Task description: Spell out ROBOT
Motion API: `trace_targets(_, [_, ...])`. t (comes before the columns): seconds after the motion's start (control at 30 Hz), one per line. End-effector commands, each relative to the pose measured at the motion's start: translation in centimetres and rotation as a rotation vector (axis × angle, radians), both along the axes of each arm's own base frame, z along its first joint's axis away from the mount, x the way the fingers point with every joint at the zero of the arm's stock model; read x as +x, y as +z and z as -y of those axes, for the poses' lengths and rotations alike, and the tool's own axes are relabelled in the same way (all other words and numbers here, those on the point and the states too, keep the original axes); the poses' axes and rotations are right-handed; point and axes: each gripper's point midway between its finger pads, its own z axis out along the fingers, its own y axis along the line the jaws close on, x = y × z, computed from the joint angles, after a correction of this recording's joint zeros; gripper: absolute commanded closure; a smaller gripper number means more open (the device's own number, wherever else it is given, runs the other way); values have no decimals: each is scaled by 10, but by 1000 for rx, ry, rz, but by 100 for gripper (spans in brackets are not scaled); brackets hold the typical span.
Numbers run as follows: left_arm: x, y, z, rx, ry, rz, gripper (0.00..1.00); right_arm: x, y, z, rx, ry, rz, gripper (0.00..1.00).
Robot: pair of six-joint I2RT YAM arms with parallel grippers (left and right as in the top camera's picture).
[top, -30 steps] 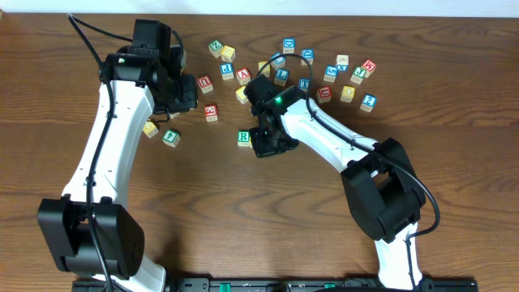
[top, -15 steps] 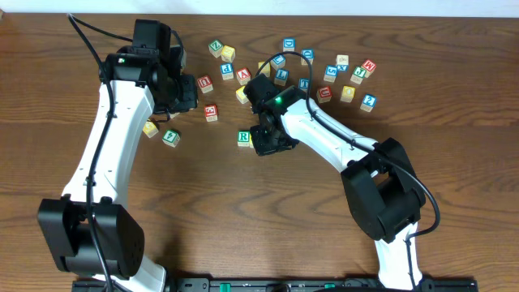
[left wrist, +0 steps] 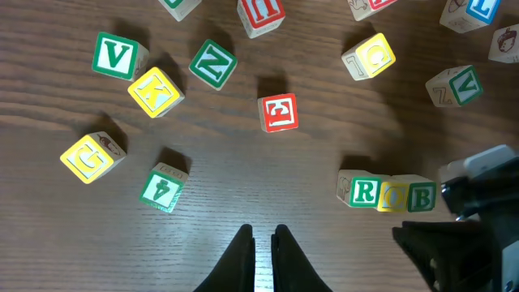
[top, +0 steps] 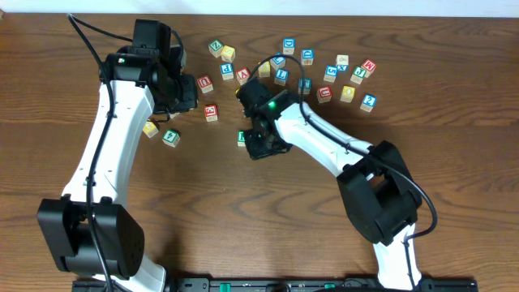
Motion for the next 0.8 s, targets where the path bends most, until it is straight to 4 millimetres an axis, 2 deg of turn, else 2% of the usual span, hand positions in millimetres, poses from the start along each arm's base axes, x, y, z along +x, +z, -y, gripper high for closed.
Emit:
trace_targets(0.0, [1,0,-3,11,11,-3,91,-2,-5,-4,0,9,3,93])
trace_targets(0.77, [1,0,-3,11,11,-3,91,6,-8,-10,21,9,30,93])
